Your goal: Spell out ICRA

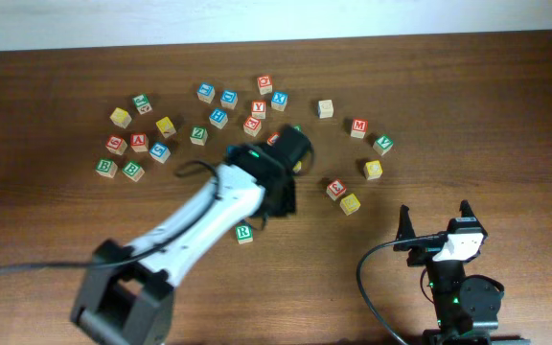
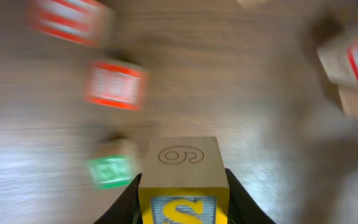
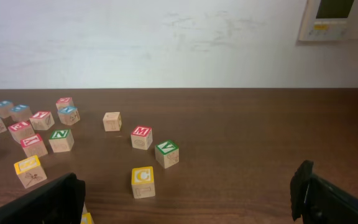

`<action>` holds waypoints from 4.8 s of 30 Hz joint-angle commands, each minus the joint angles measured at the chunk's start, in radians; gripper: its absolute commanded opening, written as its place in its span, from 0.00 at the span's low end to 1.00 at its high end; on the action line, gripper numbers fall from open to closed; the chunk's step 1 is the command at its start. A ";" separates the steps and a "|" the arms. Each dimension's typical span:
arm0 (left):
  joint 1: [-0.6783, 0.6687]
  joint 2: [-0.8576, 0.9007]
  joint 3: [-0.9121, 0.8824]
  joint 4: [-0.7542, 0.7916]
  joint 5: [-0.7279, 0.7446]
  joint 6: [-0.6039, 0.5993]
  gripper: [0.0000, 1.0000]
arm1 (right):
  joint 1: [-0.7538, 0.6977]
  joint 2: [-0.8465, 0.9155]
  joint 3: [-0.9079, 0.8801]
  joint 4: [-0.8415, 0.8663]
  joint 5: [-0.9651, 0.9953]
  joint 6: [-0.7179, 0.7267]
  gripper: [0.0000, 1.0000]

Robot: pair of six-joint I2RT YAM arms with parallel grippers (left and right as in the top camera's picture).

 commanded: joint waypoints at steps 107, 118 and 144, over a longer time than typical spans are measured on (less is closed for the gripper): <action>0.388 -0.078 -0.031 -0.252 -0.033 0.235 0.17 | -0.006 -0.006 -0.005 -0.006 0.005 0.003 0.98; 0.250 -0.078 -0.433 0.084 0.129 0.050 0.17 | -0.006 -0.006 -0.005 -0.006 0.005 0.003 0.98; 0.141 -0.064 -0.433 0.324 0.155 0.100 0.19 | -0.006 -0.006 -0.005 -0.006 0.005 0.003 0.98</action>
